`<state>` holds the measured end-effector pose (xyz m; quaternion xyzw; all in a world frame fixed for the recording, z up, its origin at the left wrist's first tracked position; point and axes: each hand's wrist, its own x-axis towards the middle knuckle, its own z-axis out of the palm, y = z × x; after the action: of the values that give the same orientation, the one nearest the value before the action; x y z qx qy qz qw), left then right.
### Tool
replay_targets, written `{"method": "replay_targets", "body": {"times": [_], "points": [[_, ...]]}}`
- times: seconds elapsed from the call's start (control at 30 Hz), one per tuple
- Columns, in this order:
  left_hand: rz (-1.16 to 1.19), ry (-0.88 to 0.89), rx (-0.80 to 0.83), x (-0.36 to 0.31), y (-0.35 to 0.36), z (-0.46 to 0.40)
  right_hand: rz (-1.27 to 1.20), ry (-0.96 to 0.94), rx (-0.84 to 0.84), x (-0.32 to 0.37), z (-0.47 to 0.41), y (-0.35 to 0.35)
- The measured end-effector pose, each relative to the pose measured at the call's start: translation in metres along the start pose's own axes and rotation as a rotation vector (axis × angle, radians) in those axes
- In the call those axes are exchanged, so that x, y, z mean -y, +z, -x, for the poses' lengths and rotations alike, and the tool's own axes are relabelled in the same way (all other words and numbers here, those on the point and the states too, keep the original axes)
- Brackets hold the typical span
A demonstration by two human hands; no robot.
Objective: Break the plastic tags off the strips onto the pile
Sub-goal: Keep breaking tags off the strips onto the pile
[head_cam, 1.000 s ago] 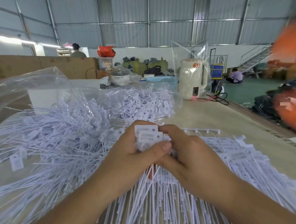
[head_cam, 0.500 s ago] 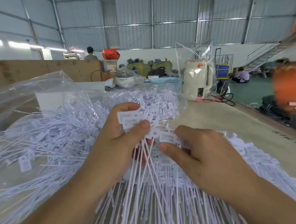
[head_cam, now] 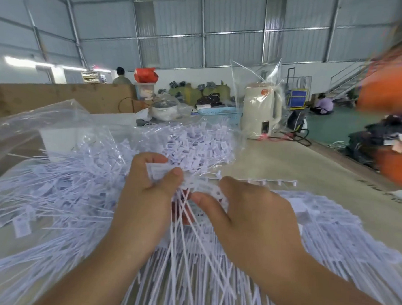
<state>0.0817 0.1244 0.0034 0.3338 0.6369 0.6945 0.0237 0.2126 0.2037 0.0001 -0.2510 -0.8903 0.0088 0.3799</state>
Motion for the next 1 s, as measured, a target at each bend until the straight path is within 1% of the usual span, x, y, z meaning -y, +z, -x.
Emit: {"method": "replay_targets", "body": {"times": [0.1, 0.2, 0.33, 0.37, 0.47, 0.53, 0.6, 0.67, 0.8, 0.87, 0.93, 0.97, 1.0], "points": [[0.013, -0.027, -0.065, 0.002, 0.003, 0.005, 0.021, 0.001, -0.04, 0.001, -0.001, 0.002], [0.023, -0.019, -0.135, 0.002, 0.006, 0.013, -0.001, -0.003, -0.099, 0.004, -0.001, 0.002], [0.108, -0.038, -0.162, 0.0, 0.006, 0.024, -0.02, -0.027, -0.124, 0.006, 0.0, 0.006], [0.16, -0.078, -0.164, -0.003, 0.007, 0.026, -0.023, -0.024, -0.12, 0.006, 0.001, 0.007], [0.447, -0.259, -0.15, -0.007, 0.009, 0.03, -0.052, -0.019, -0.117, 0.007, 0.001, 0.01], [0.597, -0.363, -0.118, -0.008, 0.01, 0.031, -0.09, -0.015, -0.121, 0.007, 0.002, 0.013], [0.706, -0.429, -0.089, -0.007, 0.01, 0.031, -0.12, -0.014, -0.12, 0.007, 0.001, 0.016], [0.752, -0.474, -0.063, -0.002, 0.009, 0.028, -0.136, -0.027, -0.125, 0.006, 0.001, 0.018], [0.751, -0.533, 0.005, 0.009, 0.008, 0.023, -0.114, -0.086, -0.213, 0.005, -0.001, 0.019], [0.715, -0.566, 0.023, 0.01, 0.008, 0.019, -0.11, -0.15, -0.219, 0.004, -0.001, 0.019], [0.624, -0.573, 0.038, 0.011, 0.006, 0.012, -0.106, -0.214, -0.174, 0.001, -0.003, 0.017], [0.555, -0.553, 0.04, 0.01, 0.003, 0.009, -0.098, -0.239, -0.136, -0.002, -0.004, 0.017], [0.459, -0.497, 0.042, 0.011, -0.001, 0.006, -0.091, -0.261, -0.094, -0.005, -0.004, 0.016]]}}
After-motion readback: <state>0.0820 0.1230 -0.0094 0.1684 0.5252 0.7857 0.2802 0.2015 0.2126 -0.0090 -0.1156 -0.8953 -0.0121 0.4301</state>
